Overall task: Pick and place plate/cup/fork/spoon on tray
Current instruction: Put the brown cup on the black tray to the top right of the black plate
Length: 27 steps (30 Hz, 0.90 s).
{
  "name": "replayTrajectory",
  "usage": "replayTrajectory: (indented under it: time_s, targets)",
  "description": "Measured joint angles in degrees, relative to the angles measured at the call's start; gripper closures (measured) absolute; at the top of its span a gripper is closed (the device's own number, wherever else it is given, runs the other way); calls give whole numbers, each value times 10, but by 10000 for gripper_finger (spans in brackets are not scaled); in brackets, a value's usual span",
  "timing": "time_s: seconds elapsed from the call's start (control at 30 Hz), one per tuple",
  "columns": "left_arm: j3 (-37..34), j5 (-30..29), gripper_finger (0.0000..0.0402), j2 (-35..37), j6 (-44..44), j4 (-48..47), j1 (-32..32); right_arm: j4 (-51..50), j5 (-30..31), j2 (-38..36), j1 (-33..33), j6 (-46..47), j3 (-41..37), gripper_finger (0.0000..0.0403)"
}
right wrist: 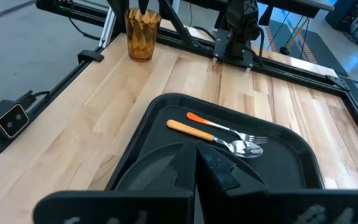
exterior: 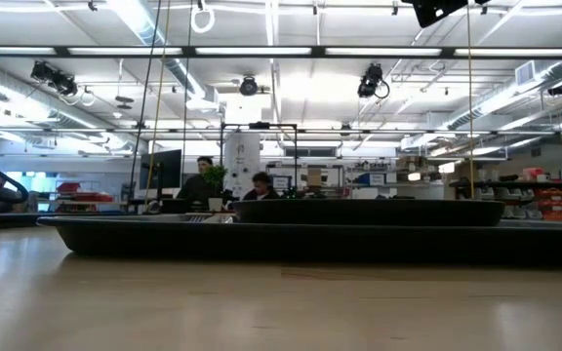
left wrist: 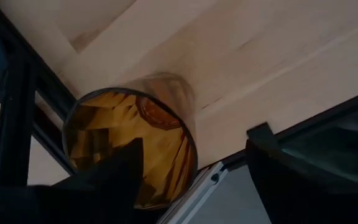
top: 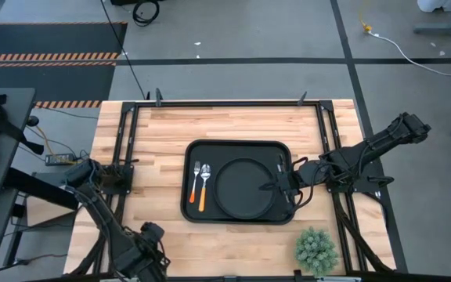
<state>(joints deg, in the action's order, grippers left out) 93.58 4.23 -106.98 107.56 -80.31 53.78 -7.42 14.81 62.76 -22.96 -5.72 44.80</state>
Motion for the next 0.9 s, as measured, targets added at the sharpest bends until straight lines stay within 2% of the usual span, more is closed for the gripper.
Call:
replayTrajectory:
  time_s: [0.23,0.43,0.57,0.83,0.9]
  targets:
    - [-58,56,116,0,15,62,0,0,0,0,0,0,0,392]
    - [-103,60,141,-1,13,117,0,0,0,0,0,0,0,392]
    - [-116,65,198,-1,13,154,-4,0,0,0,0,0,0,392]
    - [-116,83,359,-1,-15,160,-29,0,0,0,0,15,0,392]
    - [-116,95,387,-1,-28,160,-42,0,0,0,0,17,0,392]
